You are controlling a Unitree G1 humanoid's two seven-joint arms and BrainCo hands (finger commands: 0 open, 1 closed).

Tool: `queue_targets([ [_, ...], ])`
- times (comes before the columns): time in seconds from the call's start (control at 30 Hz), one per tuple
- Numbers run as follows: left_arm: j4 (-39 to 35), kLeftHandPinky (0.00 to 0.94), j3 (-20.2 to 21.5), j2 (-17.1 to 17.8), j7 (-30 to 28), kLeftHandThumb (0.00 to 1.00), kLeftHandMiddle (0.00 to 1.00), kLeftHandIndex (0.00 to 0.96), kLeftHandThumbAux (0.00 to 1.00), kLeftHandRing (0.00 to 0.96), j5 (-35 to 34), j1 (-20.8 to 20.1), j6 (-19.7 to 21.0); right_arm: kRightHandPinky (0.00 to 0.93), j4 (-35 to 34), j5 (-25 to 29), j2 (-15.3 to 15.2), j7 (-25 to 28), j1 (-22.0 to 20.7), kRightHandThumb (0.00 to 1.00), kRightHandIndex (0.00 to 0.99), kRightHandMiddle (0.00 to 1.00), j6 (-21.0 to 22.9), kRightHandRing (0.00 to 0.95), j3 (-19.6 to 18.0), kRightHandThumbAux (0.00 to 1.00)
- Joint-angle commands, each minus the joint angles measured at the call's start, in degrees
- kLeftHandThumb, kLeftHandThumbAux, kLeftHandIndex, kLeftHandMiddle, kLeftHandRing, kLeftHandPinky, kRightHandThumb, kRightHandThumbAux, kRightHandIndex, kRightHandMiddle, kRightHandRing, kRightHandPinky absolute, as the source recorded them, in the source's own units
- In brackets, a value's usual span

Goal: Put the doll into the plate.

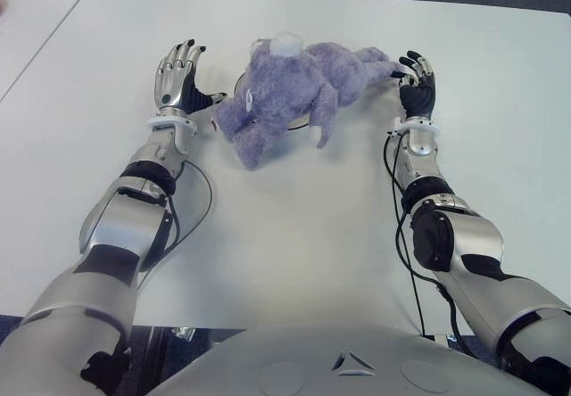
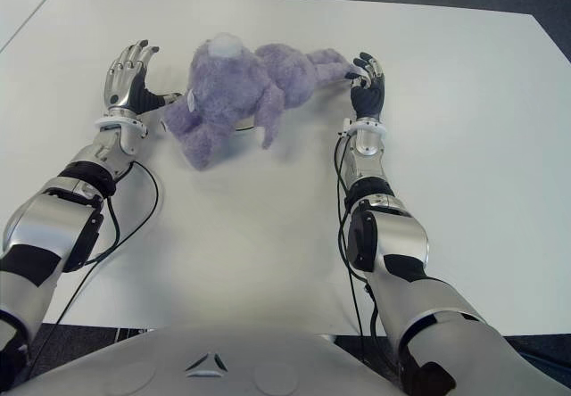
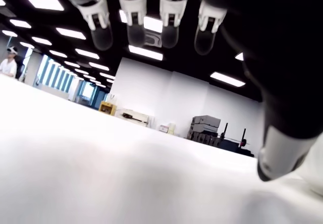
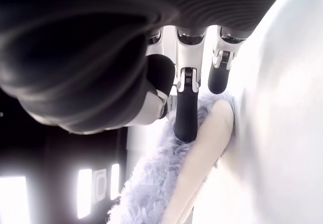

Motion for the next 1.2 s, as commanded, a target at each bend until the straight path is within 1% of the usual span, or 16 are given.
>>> queue_targets([
  [0.03,4.28,0.022,-1.92,-6.72,-3.93,0.054,0.0,0.122,0.668,0.0,-1.17,7.65,1.81,0.107,8.67,1.61,4.41,0.14,15.58,0.963,0.167,0.22,6.36,0.283,-0.46,0.876],
  [0.23,4.32,0.025,-2.54,-6.76,-4.75,0.032,0.0,0.113,0.661,0.009,-0.86,7.62,2.32,0.121,8.66,1.9,4.55,0.18,15.6,0.942,0.165,0.234,6.32,0.26,-0.71,0.892],
  [0.37,4.38,0.025,-2.72,-6.81,-5.05,0.026,0.0,0.109,0.66,0.012,-0.82,7.59,2.61,0.137,8.65,1.91,4.59,0.13,15.61,0.931,0.166,0.236,6.22,0.269,-0.72,0.892],
  [0.7,4.55,0.021,-2.89,-7.13,-5.29,0.009,0.0,0.109,0.654,0.012,-0.75,7.86,3.07,0.123,8.65,1.9,4.6,0.12,15.57,0.905,0.163,0.249,6.12,0.267,-0.73,0.894],
  [0.97,4.71,0.033,-2.87,-8.98,-5.57,0.0,0.006,0.118,0.655,0.021,-1.02,8.83,3.41,0.119,8.65,1.77,4.58,0.02,15.58,0.924,0.169,0.23,6.06,0.28,-0.59,0.882],
  [1.07,4.92,0.042,-2.78,-10.47,-6.8,0.01,0.019,0.1,0.667,0.039,-1.31,9.48,4.07,0.124,8.63,1.84,4.63,0.08,15.59,0.931,0.169,0.232,6.01,0.286,-0.64,0.882],
  [1.2,4.93,0.044,-2.95,-10.94,-7.81,0.018,0.03,0.083,0.674,0.061,-1.38,9.8,4.07,0.131,8.63,2.02,4.67,0.2,15.54,0.935,0.167,0.231,6.09,0.291,-0.8,0.884],
])
